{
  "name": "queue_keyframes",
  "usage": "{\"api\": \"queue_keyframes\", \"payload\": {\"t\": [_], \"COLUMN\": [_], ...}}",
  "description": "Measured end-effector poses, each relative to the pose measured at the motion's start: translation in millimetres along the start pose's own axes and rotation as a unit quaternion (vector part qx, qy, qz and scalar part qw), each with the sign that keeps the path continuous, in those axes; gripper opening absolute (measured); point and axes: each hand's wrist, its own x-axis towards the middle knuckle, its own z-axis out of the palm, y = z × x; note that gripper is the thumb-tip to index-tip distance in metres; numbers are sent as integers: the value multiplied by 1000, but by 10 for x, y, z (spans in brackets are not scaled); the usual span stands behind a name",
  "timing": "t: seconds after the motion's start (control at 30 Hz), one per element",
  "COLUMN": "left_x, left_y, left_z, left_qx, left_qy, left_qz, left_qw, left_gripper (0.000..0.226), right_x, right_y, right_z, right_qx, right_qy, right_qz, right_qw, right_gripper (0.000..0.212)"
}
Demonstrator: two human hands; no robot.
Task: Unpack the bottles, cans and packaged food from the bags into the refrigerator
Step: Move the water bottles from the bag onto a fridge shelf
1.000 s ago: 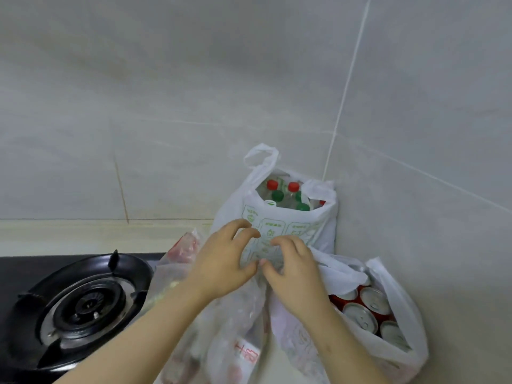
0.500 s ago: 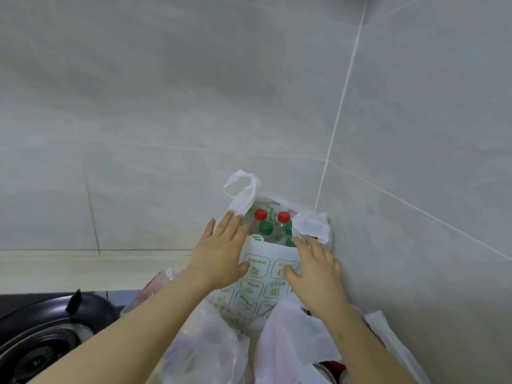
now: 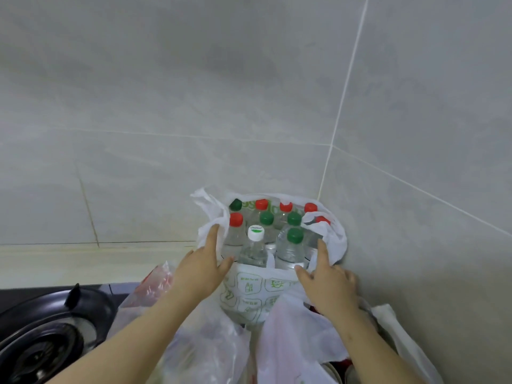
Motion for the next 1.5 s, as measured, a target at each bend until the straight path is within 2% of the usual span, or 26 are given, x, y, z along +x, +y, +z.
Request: {"api": "queue_keyframes", "payload": {"t": [0.13, 0.2, 0.3, 0.5, 0.6, 0.7, 0.77, 0.8, 0.87, 0.93, 1.07, 1.13, 1.17, 1.2, 1.23, 1.27, 1.3, 1.33, 1.37, 1.4, 1.43, 1.47, 1.5], "left_x": [161, 271, 441, 724, 895, 1064, 1152, 1179, 1166, 1074, 1083, 1145, 1133, 1103, 1050, 1013, 994, 977, 967, 956, 926, 897, 886], "left_y": [75, 125, 147, 293, 305, 279, 189, 132, 38, 6, -49, -106, -139, -185, -212, -211, -207, -189, -152, -101, -45, 8, 41], "left_z": [-16, -17, -3, 2, 5, 3, -7, -8, 25, 113, 254, 281, 313, 346, 363, 364, 345, 321, 296, 260, 217, 198, 205], "left_qx": [-39, -34, -26, -2, 20, 12, 9, -1, 25, 96, 88, 32, -28, -125, -245, -357, -462, -545, -597, -616, -576, -495, -411], "left_qy": [25, 33, 54, 156, 212, 142, 109, 91, 33, -40, -100, -97, -61, -2, 66, 133, 186, 210, 216, 207, 197, 182, 164], "left_qz": [-24, -47, -71, -68, 2, 31, -9, -42, -112, -151, -163, -184, -200, -224, -256, -292, -325, -341, -334, -306, -248, -162, -85], "left_qw": [999, 998, 996, 985, 977, 989, 994, 995, 993, 983, 978, 978, 977, 967, 933, 877, 804, 736, 696, 696, 753, 834, 893], "left_gripper": [70, 63, 49, 48, 52, 61, 59, 54, 44, 34, 29, 26, 24, 22, 21, 18, 15, 13, 20, 31, 44, 58, 67], "right_x": [161, 250, 368, 645, 710, 804, 839, 846, 837, 846, 821, 752, 716, 692, 676, 668, 668, 669, 677, 684, 694, 702, 715], "right_y": [5, 22, 62, 199, 269, 380, 407, 406, 388, 348, 325, 317, 311, 292, 273, 264, 252, 228, 210, 187, 162, 138, 128], "right_z": [-42, -12, 35, 236, 358, 535, 603, 614, 609, 605, 549, 432, 380, 336, 311, 303, 316, 330, 347, 362, 373, 375, 390], "right_qx": [0, -24, -46, 17, 24, 52, 63, 58, 37, 21, -4, 22, 27, 22, 19, 22, 28, 38, 55, 83, 115, 143, 166], "right_qy": [19, 52, 99, 52, 27, -39, -124, -168, -239, -291, -283, -215, -169, -120, -70, -17, 34, 77, 108, 126, 134, 135, 130], "right_qz": [53, 74, 59, 55, 75, 131, 147, 138, 120, 84, 50, 79, 90, 86, 78, 68, 58, 52, 53, 59, 66, 70, 70], "right_qw": [998, 996, 992, 997, 997, 989, 979, 974, 963, 953, 958, 973, 981, 989, 994, 997, 997, 995, 991, 987, 982, 978, 975], "right_gripper": [73, 73, 67, 61, 60, 49, 26, 22, 24, 29, 29, 25, 20, 18, 17, 16, 15, 17, 21, 27, 32, 36, 38]}}
